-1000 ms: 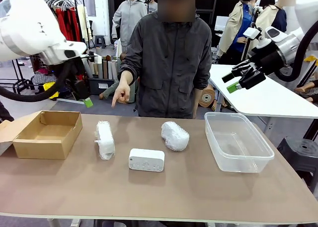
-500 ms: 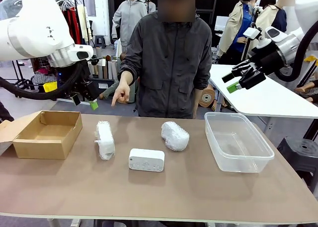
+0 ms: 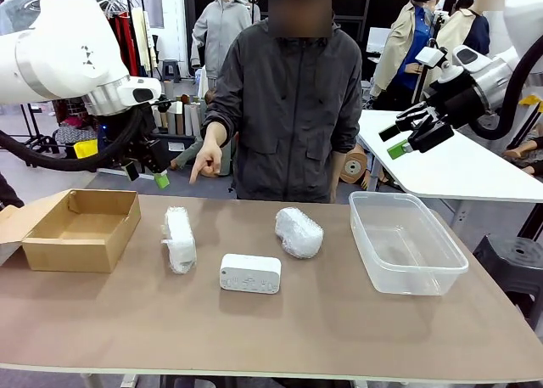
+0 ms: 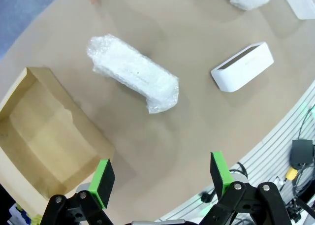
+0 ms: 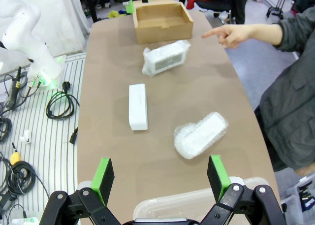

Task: Separate and place wrapped and unwrapped clocks.
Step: Pick up the Digital clock indicated by the person.

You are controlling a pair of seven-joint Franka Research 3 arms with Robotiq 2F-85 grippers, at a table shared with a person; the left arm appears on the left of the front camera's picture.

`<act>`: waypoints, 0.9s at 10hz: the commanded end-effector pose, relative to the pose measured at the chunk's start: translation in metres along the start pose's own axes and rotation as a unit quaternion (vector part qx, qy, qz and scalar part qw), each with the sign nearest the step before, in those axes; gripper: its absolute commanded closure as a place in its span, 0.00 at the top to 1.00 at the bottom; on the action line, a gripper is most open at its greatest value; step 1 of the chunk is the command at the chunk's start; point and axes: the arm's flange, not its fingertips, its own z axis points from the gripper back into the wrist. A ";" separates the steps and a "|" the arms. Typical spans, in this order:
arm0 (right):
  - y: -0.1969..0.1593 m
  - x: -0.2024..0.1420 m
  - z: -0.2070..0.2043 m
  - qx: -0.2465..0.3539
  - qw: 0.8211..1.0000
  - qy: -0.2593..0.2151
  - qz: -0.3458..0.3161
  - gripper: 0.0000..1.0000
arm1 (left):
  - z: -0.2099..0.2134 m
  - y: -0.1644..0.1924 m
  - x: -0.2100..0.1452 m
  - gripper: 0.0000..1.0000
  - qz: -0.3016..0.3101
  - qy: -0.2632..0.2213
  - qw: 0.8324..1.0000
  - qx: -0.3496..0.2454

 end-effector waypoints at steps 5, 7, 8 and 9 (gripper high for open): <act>0.001 0.000 -0.001 0.001 1.000 -0.004 0.001 1.00 | -0.039 -0.032 0.027 1.00 0.311 0.071 0.946 0.060; 0.001 0.000 -0.001 0.001 1.000 -0.004 0.001 1.00 | -0.057 -0.036 0.040 1.00 0.349 0.065 0.933 0.049; 0.001 0.000 -0.001 0.001 1.000 -0.004 0.001 1.00 | -0.068 -0.036 0.045 1.00 0.358 0.050 0.930 0.066; 0.001 0.000 -0.001 0.001 1.000 -0.004 0.001 1.00 | -0.081 -0.031 0.049 1.00 0.363 0.042 0.928 0.073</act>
